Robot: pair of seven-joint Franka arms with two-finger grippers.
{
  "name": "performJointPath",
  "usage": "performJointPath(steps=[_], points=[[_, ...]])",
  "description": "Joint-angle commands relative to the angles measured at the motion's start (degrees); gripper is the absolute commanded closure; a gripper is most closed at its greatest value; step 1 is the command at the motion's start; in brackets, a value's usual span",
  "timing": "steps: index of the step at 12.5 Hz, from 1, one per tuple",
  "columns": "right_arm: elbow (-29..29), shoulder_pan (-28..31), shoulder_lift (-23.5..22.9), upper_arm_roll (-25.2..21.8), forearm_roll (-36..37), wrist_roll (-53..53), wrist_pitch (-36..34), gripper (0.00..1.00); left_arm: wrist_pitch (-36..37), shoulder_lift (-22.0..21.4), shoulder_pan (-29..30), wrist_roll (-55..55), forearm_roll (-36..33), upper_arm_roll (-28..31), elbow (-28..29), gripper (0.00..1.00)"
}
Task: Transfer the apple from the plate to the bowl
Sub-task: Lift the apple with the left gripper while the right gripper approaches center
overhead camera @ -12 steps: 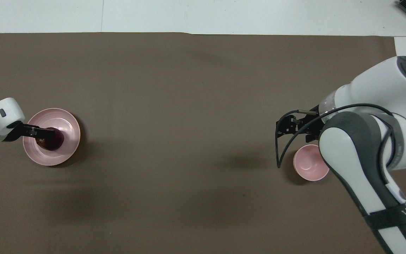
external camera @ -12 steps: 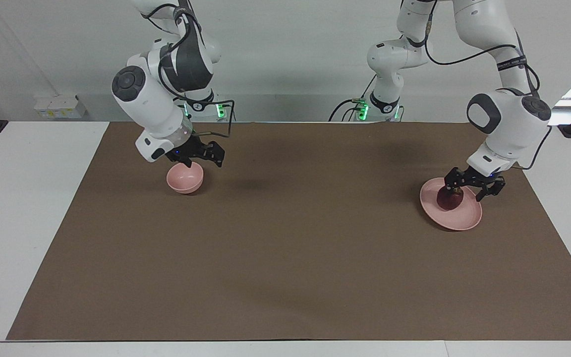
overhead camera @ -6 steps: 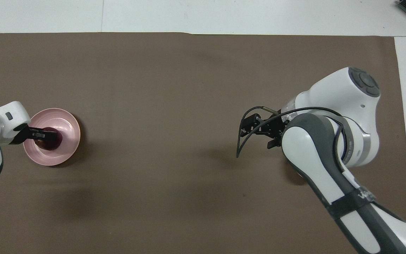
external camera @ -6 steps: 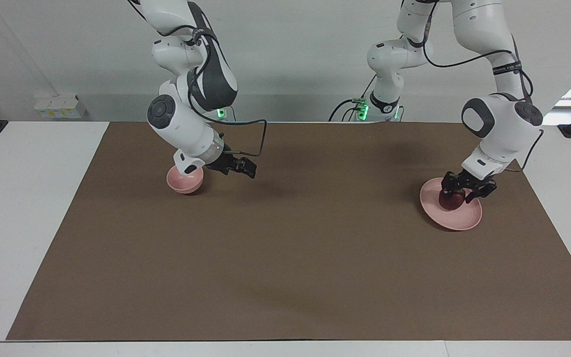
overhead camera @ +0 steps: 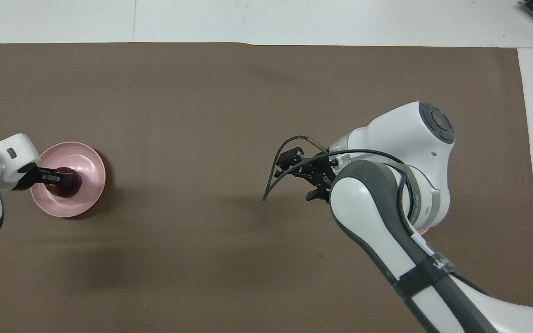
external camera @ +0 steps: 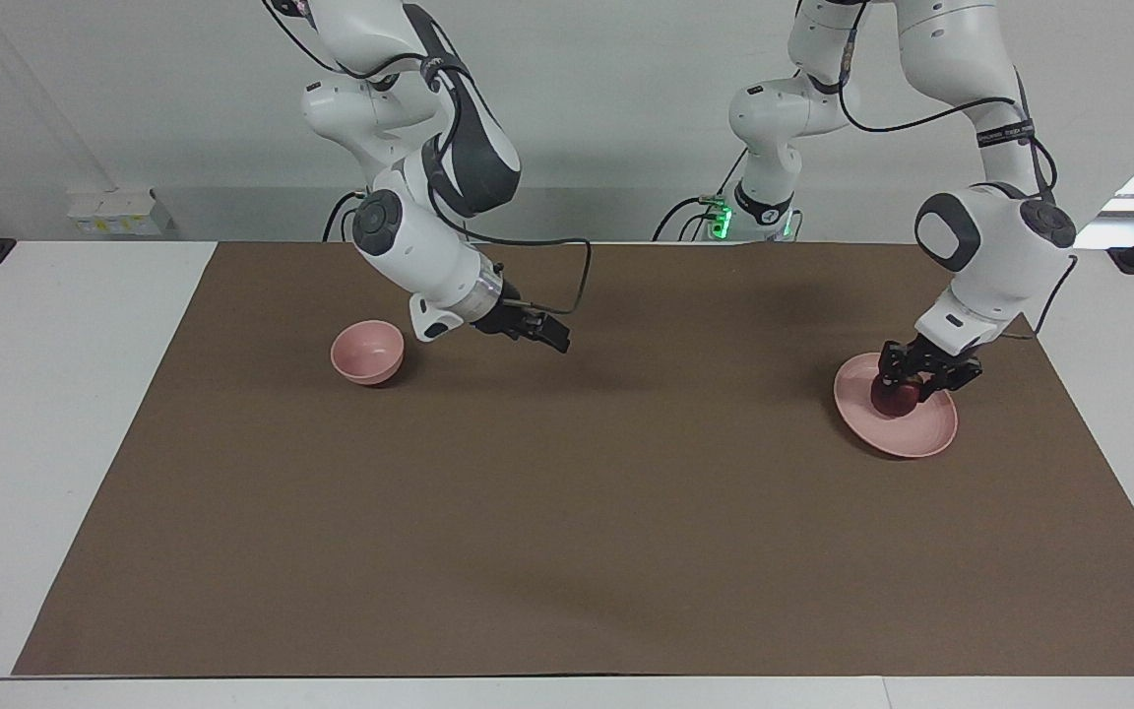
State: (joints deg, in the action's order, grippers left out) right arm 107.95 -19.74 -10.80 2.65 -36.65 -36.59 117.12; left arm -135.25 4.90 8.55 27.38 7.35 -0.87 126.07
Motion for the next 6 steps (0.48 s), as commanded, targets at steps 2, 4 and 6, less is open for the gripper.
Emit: performJointPath(steps=[2, 4, 6], points=[[-1.7, -3.4, -1.6, -0.1, -7.7, -7.4, 5.6, 0.00, 1.2, -3.8, -0.4, -1.8, 0.7, -0.4, 0.0, 1.00], [-2.1, -5.0, -1.9, -0.1, -11.1, -12.3, 9.0, 0.00, 5.1, -7.3, -2.8, -7.7, 0.7, -0.6, -0.8, 1.00], [-2.6, -5.9, -2.4, -0.1, -12.9, -16.8, 11.6, 0.00, 7.1, -8.9, -7.0, -14.7, 0.8, -0.6, -1.9, 1.00]])
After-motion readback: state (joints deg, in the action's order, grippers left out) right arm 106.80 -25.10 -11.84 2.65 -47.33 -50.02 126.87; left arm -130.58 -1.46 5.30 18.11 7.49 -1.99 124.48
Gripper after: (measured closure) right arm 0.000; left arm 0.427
